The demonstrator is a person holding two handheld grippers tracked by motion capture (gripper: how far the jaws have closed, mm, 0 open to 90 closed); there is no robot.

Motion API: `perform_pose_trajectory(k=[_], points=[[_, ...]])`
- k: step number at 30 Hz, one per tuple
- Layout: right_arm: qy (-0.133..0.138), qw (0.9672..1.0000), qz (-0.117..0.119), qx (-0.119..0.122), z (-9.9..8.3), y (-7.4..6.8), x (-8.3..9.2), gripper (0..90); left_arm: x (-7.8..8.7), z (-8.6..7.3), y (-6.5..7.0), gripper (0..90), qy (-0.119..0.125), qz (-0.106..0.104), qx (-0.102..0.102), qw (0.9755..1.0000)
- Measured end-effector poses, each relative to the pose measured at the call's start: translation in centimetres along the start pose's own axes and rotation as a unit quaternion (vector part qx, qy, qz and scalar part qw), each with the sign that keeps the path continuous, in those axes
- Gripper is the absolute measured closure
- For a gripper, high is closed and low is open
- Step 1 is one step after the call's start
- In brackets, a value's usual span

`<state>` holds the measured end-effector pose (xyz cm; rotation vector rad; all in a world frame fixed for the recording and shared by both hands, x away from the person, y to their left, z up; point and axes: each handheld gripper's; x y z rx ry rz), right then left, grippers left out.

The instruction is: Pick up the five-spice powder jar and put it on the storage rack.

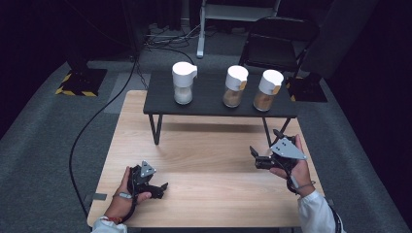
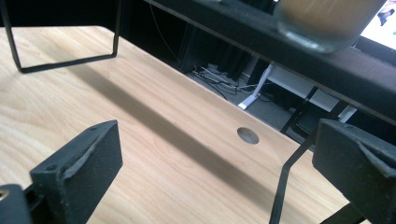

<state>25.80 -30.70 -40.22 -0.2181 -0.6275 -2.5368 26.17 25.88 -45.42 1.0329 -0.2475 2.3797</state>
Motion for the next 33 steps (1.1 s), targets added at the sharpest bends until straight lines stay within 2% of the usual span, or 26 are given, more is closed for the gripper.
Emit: perform_pose_trajectory(k=[6,13,21,25,33], points=[[-0.009,0.9999,0.005,0.005,-0.7,-0.6,0.1,1.2,0.0,0.0,0.0,0.1,0.000,0.000,0.000,1.0000],[-0.020,0.9997,0.011,-0.002,-1.7,-1.0,0.3,1.3,0.0,0.0,0.0,0.1,0.000,0.000,0.000,1.0000],[-0.048,0.9987,0.014,-0.001,-3.0,-1.4,0.4,1.3,0.0,0.0,0.0,0.1,0.000,0.000,0.000,1.0000],[-0.062,0.9979,0.014,0.008,-3.7,-1.6,0.4,1.3,0.0,0.0,0.0,0.1,0.000,0.000,0.000,1.0000],[-0.097,0.9950,0.016,0.015,-4.7,-1.7,0.3,1.3,0.0,0.0,0.0,0.1,0.000,0.000,0.000,1.0000]])
Point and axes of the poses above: each handheld gripper's, and its own axes: x roughly backward along the jaws, z roughly out of its top, y roughly to its right, and after that the axes turned 3 degrees about x, right-handed
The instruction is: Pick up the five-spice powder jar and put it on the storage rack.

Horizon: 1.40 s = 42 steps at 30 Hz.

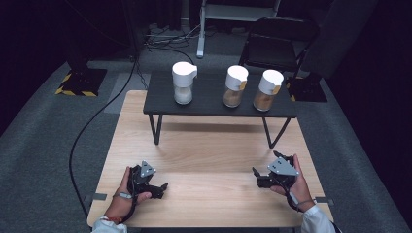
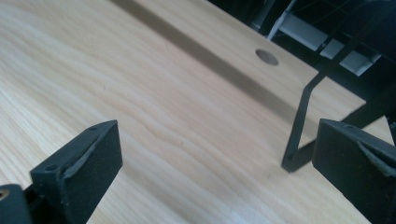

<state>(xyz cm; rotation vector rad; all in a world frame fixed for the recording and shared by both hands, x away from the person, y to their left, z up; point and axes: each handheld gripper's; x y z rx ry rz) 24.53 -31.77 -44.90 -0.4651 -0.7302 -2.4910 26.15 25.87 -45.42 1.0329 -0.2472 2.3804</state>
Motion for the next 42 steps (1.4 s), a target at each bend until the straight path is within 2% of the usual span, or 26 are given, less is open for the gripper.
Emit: perform_pose_trajectory(k=[17,27,32,42], points=[[-0.056,0.9984,-0.002,-0.010,-2.0,0.8,-0.1,1.3,0.0,0.0,0.0,0.1,0.000,0.000,0.000,1.0000],[-0.075,0.9966,0.007,-0.035,-2.6,1.6,-0.2,1.4,0.0,0.0,0.0,0.1,0.000,0.000,0.000,1.0000],[-0.078,0.9948,0.021,-0.063,-2.8,2.3,-0.3,1.7,0.0,0.0,0.0,0.1,0.000,0.000,0.000,1.0000],[-0.093,0.9917,0.033,-0.082,-3.0,3.1,-0.5,1.7,0.0,0.0,0.0,0.1,0.000,0.000,0.000,1.0000]])
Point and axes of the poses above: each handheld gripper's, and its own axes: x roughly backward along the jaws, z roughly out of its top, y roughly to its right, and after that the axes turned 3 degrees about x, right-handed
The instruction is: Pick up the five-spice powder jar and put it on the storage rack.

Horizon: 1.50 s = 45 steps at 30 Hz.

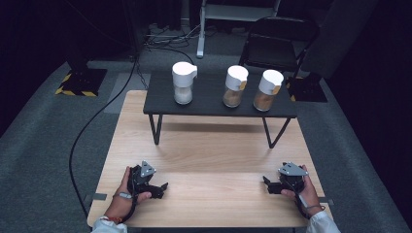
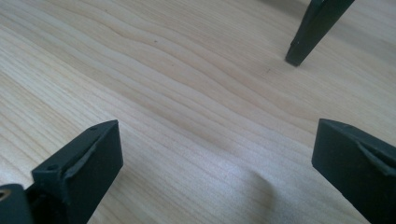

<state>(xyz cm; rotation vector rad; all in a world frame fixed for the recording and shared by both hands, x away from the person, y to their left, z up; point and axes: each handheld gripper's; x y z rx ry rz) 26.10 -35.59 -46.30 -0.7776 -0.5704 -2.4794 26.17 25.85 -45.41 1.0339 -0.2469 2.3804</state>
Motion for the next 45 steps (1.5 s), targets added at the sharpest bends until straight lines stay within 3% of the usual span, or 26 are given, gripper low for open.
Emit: perform_pose_trajectory(k=[8,16,23,45], points=[[-0.012,0.9999,-0.001,-0.012,0.1,0.3,0.0,1.7,0.0,0.0,0.0,0.1,0.000,0.000,0.000,1.0000],[-0.024,0.9987,0.016,-0.042,0.2,1.2,-0.2,1.4,0.0,0.0,0.0,0.1,0.000,0.000,0.000,1.0000],[-0.042,0.9943,0.045,-0.087,0.2,2.9,-0.4,0.8,0.0,0.0,0.0,0.1,0.000,0.000,0.000,1.0000],[-0.044,0.9940,0.044,-0.090,0.2,3.0,-0.4,0.2,0.0,0.0,0.0,0.1,0.000,0.000,0.000,1.0000]])
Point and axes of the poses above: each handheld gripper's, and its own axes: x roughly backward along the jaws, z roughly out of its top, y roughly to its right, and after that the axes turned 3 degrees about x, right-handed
